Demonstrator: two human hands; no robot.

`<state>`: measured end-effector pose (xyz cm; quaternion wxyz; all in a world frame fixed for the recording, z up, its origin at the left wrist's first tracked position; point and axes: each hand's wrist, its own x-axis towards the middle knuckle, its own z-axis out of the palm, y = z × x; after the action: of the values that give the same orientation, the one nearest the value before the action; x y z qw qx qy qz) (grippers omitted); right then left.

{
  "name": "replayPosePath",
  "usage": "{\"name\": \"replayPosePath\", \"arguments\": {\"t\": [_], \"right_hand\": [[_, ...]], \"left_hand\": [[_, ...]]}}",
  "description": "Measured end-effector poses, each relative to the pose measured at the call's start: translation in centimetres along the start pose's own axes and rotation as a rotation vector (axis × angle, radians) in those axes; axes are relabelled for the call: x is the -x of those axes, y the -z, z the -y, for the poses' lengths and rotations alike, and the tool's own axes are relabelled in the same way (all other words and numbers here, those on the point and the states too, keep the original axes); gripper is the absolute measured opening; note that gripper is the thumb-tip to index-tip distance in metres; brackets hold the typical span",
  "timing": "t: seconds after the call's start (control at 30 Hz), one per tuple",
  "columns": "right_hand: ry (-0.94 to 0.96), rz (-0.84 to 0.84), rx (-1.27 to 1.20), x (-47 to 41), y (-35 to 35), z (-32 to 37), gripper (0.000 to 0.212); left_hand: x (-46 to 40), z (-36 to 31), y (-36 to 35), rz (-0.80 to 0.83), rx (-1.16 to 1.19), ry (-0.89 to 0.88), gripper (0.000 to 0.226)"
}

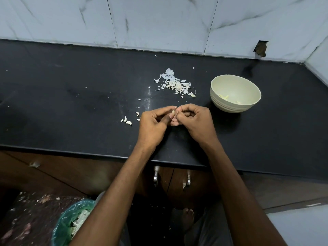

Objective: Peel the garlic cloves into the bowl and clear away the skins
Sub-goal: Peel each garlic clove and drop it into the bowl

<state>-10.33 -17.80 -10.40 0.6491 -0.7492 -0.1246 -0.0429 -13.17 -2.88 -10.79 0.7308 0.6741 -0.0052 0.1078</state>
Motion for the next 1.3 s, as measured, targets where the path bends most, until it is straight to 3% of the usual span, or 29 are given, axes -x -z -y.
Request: {"name": "replayPosePath", "arguments": {"t": [0.43, 0.87, 1.03, 1.2, 1.3], "right_hand": [[0.023, -0.064, 0.091, 0.04, -0.13, -0.46, 0.006], [0.224, -0.12, 0.305, 0.33, -0.46, -0.32, 0.006], [0.297, -0.081, 0.284, 0.64, -0.84, 0.2, 0.028], [0.293, -0.027, 0.257, 0.76, -0.75, 0.38, 0.019], [0.148, -0.075, 0.167, 0.49, -0.64, 0.29, 0.009]], "left_hand": [[-0.17, -0.23, 0.07, -0.075, 0.18, 0.06, 0.021], [-0.43, -0.12, 0.54, -0.063, 0.314, 0.09, 0.019], [-0.52, -0.3, 0.49, -0.129, 0.305, 0.095, 0.011], [-0.54, -0.16, 0.37, -0.151, 0.268, 0.101, 0.01], [-0.69, 0.05, 0.49, -0.184, 0.274, 0.072, 0.013]]}}
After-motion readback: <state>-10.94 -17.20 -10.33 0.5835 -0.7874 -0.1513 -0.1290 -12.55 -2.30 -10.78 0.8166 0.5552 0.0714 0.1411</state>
